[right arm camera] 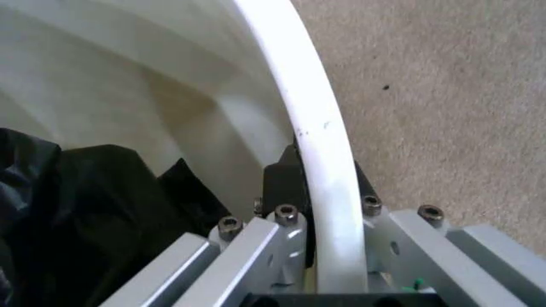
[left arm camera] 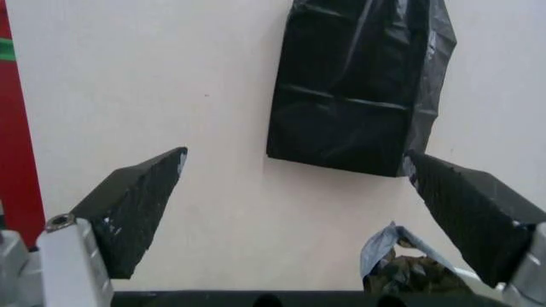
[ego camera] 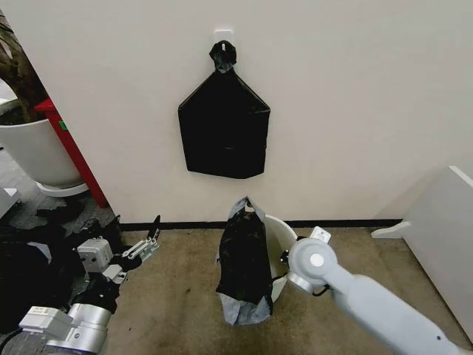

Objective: Place the garbage bag over the trash bin.

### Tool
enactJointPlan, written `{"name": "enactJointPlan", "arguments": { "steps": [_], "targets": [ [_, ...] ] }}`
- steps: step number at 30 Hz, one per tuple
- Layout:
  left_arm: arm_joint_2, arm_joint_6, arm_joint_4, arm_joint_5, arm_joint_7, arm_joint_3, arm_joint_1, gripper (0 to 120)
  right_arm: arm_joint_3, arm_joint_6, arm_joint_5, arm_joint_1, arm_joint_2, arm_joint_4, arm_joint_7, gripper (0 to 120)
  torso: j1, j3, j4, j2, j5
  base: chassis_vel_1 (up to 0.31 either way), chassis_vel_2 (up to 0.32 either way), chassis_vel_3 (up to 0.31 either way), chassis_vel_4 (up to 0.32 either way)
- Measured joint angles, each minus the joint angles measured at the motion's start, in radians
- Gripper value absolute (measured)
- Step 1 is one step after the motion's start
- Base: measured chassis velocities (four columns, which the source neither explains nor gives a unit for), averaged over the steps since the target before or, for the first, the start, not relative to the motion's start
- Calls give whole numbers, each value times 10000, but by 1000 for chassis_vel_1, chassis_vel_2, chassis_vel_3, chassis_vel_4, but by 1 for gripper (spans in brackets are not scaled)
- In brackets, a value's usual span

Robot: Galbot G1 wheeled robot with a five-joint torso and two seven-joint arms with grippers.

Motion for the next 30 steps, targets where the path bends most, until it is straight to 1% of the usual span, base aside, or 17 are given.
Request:
{"name": "enactJointPlan", "arguments": {
  "steps": [8,15,18,19,20,21,22,25,27,29,30],
  "targets": [
    [70,14,52,-9,0,10,-32,100,-21,-25,34,-11,436,-563,-37,0,0,0,1,0,0,0,0,0,0],
    [132,12,152,-10,-1,134,-133,100,-42,-96,-36,-184,535,-805,-52,0,0,-2,-1,1,-3,0,0,0,0],
    [162,12,175,-12,-1,151,-169,100,-13,-109,-31,-218,547,-831,-51,3,0,-2,-2,1,-4,0,0,0,0],
    [172,11,189,-13,-1,153,-182,100,-6,-115,-30,-222,550,-834,-51,7,0,-2,-2,1,-3,0,0,0,0],
    [195,9,210,-18,-1,154,-201,100,5,-117,-22,-223,551,-825,-51,14,0,-2,-1,1,-3,0,0,0,0],
    [216,6,218,-27,0,155,-221,100,11,-116,1,-225,540,-786,-53,18,0,-1,0,0,-2,0,0,0,0],
    [236,6,220,-35,-1,155,-230,100,11,-113,26,-226,512,-724,-56,19,0,0,2,0,1,0,0,0,0],
    [358,6,228,-91,-6,155,-291,100,38,-74,146,-226,308,-291,-62,33,0,1,2,0,1,0,0,0,0],
    [400,9,237,-111,-7,155,-308,100,56,-69,199,-232,241,-169,-63,34,0,1,2,0,1,0,0,0,0],
    [557,36,269,-190,-14,155,-373,100,128,-35,343,-261,-2,237,-63,47,0,1,1,0,2,0,0,0,0],
    [626,44,291,-221,-17,155,-401,100,191,-36,426,-279,-123,419,-63,50,0,1,1,0,2,0,0,0,0]
  ]
}}
